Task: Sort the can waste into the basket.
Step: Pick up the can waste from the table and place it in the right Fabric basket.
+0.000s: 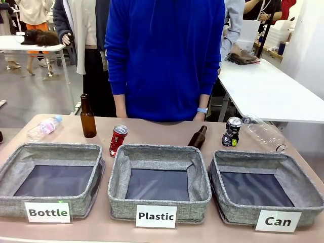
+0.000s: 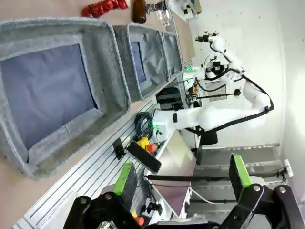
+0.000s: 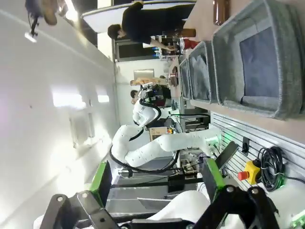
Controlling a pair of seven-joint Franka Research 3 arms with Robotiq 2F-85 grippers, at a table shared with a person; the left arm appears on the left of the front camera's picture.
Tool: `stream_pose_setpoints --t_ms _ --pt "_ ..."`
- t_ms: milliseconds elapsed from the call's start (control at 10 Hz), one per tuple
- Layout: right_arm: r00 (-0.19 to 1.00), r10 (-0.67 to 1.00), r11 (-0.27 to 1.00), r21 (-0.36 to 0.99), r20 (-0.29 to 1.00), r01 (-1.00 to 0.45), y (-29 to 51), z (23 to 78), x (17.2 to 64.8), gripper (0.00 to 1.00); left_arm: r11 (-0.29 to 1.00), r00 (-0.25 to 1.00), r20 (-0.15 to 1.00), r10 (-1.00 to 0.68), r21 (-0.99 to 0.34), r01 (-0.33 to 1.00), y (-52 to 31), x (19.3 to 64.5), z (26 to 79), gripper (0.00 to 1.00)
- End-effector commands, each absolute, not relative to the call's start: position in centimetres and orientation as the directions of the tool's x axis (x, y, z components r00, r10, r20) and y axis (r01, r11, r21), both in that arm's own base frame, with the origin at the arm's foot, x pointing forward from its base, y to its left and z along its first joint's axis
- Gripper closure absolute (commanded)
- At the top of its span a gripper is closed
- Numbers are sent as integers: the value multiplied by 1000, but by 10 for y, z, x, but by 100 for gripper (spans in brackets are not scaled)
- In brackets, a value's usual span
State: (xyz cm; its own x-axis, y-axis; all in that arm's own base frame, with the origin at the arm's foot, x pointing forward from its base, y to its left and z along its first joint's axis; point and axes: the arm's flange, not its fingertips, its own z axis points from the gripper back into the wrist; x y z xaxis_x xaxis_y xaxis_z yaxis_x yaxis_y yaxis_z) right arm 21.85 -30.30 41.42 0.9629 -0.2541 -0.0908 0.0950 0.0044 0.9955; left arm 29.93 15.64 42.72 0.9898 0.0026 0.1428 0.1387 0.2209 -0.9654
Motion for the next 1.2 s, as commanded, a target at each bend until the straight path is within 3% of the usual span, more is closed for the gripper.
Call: stream_pose_setpoints --t_ms 0,200,300,1100 --pt "960 -270 -15 997 -74 73 -309 416 220 0 180 992 122 29 -977 115 158 306 440 0" --pt "959 -263 -5 994 -109 112 -304 409 221 0 222 997 55 60 -974 41 141 302 448 0" --pt "959 -263 -5 994 -109 112 -304 409 221 0 210 993 114 27 -972 106 156 310 429 0" --pt "959 -263 -5 994 -109 112 -304 409 221 0 210 993 114 27 -972 106 156 310 429 0"
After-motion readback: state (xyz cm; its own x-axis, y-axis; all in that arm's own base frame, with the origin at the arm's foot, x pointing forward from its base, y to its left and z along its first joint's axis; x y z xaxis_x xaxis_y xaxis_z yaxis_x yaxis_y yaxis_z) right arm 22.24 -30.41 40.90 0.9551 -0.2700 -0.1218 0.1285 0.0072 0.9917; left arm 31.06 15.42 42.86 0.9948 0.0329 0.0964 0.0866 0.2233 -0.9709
